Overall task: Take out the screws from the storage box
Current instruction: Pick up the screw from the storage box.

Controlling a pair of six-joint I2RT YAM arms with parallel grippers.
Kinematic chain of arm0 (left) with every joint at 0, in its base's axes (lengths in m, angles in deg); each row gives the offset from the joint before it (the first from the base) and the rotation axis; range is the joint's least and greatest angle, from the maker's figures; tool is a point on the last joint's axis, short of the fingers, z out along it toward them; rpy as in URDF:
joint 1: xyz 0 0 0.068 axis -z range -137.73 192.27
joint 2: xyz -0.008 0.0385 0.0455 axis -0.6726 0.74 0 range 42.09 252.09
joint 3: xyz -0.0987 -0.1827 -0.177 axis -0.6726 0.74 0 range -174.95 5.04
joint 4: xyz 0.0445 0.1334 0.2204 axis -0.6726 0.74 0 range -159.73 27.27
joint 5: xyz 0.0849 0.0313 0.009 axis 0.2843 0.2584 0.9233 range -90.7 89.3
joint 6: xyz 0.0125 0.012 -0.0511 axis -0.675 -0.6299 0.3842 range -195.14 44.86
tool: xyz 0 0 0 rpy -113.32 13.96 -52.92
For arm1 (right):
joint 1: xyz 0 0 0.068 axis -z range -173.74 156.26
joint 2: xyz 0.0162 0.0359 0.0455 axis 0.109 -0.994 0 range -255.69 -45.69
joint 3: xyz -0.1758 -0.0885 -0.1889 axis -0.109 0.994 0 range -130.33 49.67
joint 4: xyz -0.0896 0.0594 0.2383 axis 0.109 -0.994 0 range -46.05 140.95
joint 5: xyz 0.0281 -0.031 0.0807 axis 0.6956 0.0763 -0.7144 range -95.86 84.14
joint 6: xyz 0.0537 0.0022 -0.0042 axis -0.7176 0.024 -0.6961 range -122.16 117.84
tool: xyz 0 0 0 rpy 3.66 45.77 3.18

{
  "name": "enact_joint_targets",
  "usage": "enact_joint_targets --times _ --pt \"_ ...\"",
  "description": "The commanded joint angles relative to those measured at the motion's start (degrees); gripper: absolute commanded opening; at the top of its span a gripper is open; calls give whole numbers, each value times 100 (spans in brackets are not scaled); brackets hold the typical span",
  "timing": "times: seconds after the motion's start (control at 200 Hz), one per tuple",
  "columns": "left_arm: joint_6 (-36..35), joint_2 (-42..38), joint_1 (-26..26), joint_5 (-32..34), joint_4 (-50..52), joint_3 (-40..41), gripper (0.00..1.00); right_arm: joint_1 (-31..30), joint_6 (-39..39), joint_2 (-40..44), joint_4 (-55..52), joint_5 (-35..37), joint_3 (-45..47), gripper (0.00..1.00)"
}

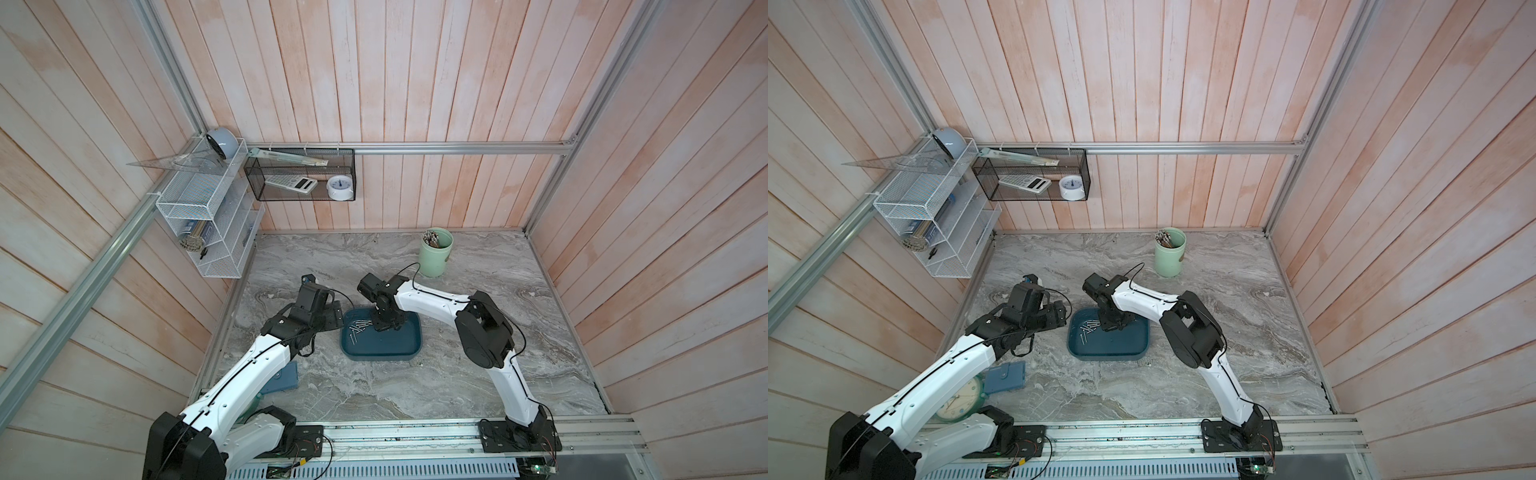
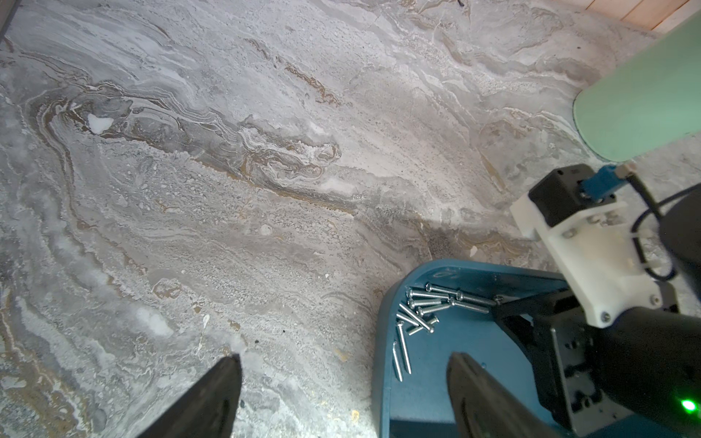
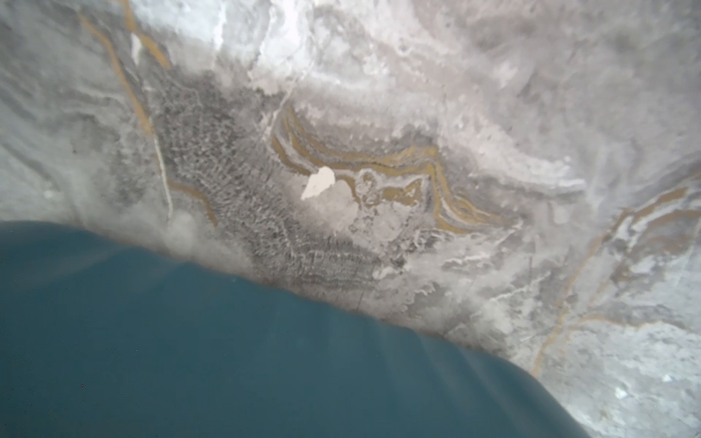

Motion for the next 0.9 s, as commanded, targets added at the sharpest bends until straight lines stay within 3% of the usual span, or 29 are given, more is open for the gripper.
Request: enact_joint_targets --times 0.0,0.185,0.595,0.895 --pt "7 37 31 121 28 -99 90 -11 -109 274 -104 187 244 4" --pt "3 94 35 121 76 -136 90 -34 -210 854 131 154 464 4" --pt "-6 85 30 137 67 -127 90 -114 -222 1217 -47 238 347 3" --pt "-1 85 35 130 77 -136 90 1 -82 2359 -682 1476 1000 3"
